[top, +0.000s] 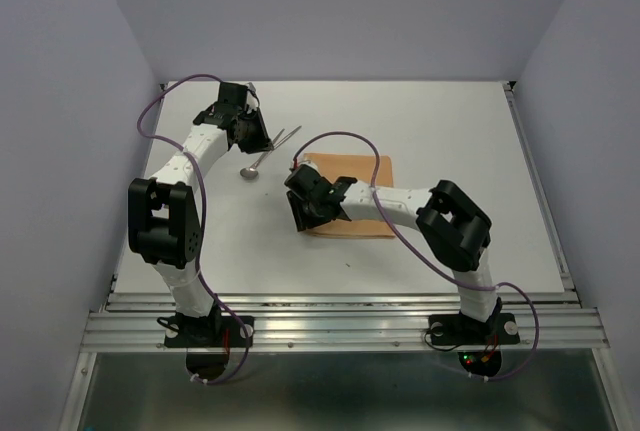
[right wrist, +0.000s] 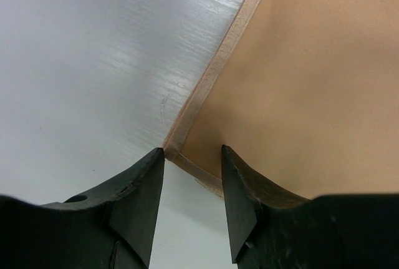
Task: Fold the napkin into a case and place the utensils inside
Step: Pick up the top corner of the square-folded napkin from the center of the board.
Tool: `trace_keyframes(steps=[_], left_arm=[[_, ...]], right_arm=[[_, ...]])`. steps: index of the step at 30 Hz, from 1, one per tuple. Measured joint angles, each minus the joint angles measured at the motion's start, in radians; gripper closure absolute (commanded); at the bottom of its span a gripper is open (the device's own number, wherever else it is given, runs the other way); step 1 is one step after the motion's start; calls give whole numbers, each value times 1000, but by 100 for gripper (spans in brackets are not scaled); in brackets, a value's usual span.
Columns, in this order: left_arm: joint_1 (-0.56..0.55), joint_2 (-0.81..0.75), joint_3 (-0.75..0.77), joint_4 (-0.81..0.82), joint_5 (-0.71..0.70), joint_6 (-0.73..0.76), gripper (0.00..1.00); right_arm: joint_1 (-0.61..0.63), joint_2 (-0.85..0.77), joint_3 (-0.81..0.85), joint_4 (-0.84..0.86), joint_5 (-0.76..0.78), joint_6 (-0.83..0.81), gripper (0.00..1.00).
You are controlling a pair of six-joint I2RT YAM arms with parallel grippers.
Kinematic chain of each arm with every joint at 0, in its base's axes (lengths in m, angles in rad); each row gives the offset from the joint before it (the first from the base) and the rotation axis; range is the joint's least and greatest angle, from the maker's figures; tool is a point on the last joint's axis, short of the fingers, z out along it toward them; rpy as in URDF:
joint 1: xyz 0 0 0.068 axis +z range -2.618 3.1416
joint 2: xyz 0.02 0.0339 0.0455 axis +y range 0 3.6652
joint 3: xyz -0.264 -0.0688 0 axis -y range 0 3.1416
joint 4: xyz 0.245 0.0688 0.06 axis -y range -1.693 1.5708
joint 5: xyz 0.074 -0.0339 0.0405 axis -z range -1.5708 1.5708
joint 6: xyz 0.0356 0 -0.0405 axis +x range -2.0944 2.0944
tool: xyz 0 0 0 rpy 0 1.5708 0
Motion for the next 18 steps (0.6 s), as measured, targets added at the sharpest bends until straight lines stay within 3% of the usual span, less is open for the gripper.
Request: trace_keyframes(steps=[6, 18], left_arm=[[4, 0, 0, 0, 0, 0, 74], [4, 0, -3, 0, 0, 0, 74]], right_arm=[[6, 5, 5, 0, -2, -3, 55], [10, 33, 22, 2, 3, -2, 72]])
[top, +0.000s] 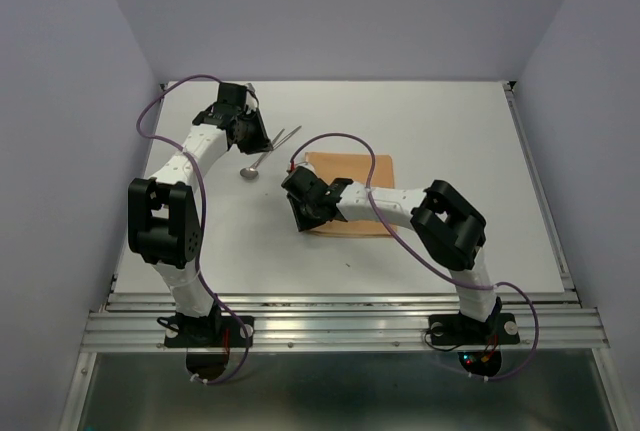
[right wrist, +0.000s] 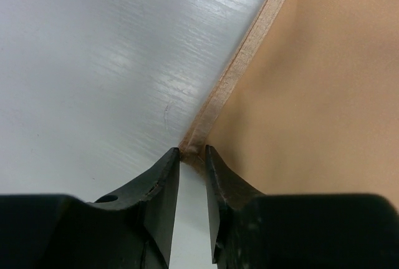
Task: Fold the napkin into a case and place the utensils inside
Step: Pick up the top corner of the square-folded napkin from the center of the board, then fold the top corner of the square-folded napkin at the center of the board.
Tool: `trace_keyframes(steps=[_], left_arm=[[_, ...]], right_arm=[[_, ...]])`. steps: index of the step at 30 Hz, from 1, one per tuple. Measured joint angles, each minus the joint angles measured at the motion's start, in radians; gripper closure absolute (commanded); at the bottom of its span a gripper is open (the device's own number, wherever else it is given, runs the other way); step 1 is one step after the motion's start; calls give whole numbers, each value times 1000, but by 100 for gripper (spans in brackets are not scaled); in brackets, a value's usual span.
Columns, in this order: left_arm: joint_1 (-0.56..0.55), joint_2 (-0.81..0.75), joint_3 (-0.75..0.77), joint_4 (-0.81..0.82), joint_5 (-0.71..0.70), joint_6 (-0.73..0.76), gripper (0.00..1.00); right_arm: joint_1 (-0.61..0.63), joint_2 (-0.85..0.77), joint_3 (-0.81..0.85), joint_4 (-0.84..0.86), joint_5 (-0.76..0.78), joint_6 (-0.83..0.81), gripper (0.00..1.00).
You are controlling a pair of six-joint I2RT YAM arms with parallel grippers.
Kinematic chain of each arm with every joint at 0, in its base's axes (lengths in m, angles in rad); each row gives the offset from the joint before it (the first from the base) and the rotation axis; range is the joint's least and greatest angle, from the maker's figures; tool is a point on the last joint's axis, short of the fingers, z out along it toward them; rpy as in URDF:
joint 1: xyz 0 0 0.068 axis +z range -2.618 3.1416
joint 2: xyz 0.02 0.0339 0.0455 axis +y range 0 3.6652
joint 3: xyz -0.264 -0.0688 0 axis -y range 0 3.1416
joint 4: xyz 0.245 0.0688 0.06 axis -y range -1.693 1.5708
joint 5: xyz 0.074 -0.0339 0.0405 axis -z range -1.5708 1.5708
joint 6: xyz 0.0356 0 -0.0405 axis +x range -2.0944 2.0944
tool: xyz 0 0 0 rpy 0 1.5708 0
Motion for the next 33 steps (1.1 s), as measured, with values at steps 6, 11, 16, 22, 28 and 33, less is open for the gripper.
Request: trace_keyframes(steps=[6, 11, 16, 22, 28, 33], left_arm=[[0, 0, -2, 0, 0, 0, 75], [0, 0, -8, -1, 0, 0, 75], [0, 0, -8, -1, 0, 0, 75], [0, 0, -8, -1, 1, 0, 75], [0, 0, -8, -1, 1, 0, 75], [0, 0, -8, 0, 2, 0, 75]], right_arm=[[0, 0, 0, 0, 10, 0, 87], [0, 0, 0, 1, 15, 4, 99], [0, 0, 0, 2, 30, 10, 99], [0, -27, -6, 5, 96, 15, 99], [-1, -106, -28, 25, 152, 17, 99], [-13, -126, -28, 41, 165, 24, 99]])
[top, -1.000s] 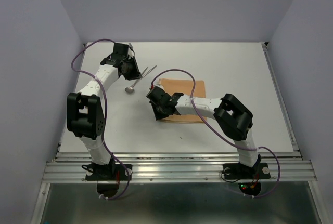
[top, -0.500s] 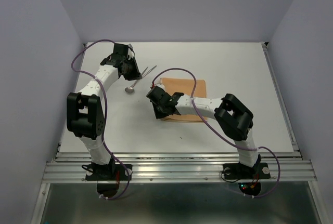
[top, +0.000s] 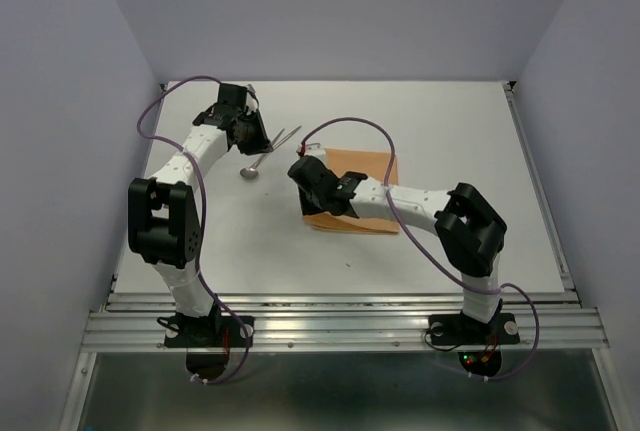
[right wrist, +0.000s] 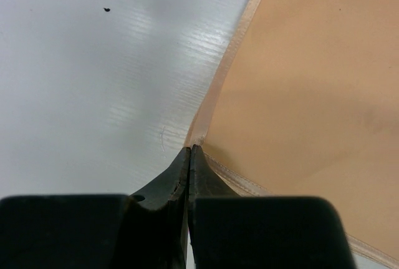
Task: Fold the napkin into a case and place the utensils inside
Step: Fold the top corner of the square-folded napkin at the center of the board.
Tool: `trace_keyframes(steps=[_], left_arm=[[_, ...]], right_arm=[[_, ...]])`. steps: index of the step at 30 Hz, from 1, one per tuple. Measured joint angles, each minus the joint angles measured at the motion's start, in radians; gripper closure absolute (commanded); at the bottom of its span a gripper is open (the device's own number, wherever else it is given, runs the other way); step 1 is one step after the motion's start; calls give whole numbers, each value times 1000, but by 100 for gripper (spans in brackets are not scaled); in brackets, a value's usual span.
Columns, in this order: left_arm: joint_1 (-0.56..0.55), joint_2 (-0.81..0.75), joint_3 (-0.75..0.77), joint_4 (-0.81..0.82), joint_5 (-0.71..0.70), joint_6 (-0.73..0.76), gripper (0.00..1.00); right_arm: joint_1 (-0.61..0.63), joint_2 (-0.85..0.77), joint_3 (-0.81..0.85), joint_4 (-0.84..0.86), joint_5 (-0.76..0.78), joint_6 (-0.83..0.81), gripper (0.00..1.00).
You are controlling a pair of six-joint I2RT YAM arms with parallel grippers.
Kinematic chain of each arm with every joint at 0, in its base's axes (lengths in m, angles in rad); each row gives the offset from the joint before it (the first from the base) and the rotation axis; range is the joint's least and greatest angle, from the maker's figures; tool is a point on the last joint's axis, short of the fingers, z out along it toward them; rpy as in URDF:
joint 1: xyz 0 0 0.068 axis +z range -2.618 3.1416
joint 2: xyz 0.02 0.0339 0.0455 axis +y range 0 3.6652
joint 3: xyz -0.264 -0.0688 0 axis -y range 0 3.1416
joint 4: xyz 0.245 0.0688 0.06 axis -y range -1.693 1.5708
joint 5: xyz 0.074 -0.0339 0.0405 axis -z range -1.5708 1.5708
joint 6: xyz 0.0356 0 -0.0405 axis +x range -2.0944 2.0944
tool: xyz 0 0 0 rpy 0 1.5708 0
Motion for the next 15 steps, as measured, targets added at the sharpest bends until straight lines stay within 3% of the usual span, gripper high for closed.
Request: trace_keyframes(steps=[15], left_arm=[[0, 0, -6, -1, 2, 3, 75]], right_arm=[[-111, 0, -3, 25, -40, 11, 99]])
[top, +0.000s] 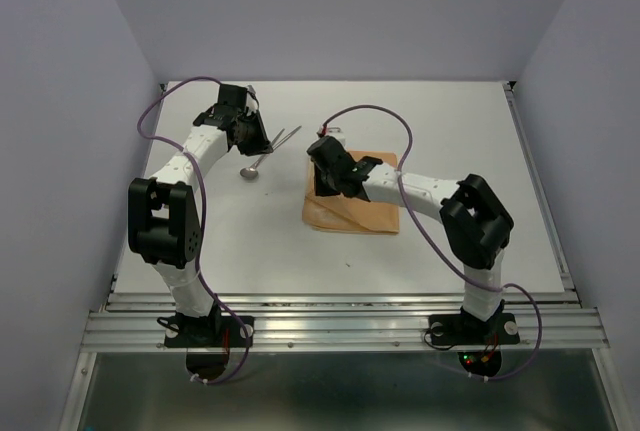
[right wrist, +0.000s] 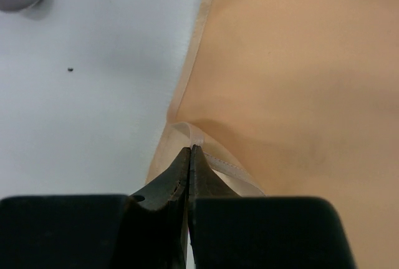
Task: Fold the napkin into a case and place the utensils inside
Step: Fold the top corner of the square-folded napkin at the center of the board.
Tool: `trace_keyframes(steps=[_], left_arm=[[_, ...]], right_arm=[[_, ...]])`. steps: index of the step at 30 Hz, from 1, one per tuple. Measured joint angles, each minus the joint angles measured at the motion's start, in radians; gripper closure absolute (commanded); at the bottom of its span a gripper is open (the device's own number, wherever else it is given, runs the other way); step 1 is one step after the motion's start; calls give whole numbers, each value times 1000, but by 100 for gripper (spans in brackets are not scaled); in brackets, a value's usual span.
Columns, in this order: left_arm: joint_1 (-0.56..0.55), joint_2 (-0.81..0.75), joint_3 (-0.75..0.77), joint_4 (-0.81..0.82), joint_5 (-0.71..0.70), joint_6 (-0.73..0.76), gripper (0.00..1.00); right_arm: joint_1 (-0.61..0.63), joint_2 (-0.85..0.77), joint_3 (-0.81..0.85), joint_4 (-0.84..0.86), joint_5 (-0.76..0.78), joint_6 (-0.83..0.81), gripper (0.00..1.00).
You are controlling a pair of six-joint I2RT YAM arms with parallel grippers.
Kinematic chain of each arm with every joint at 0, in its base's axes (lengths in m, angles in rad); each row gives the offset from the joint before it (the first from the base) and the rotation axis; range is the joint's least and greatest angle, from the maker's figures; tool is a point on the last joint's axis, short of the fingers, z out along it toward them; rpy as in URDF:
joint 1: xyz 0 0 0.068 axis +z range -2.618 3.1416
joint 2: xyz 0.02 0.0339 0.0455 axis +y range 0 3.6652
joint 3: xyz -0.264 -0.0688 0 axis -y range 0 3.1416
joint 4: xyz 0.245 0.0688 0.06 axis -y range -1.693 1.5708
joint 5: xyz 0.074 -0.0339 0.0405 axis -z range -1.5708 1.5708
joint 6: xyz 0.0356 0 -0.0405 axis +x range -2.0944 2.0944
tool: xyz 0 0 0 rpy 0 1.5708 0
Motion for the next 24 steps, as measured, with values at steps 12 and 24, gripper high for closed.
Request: trace_keyframes(steps=[12, 24], left_arm=[[0, 0, 0, 0, 1, 5, 75], [0, 0, 0, -4, 4, 15, 75]], right_arm=[[-223, 0, -45, 53, -91, 15, 99], [-335, 0, -58, 68, -87, 42, 99]])
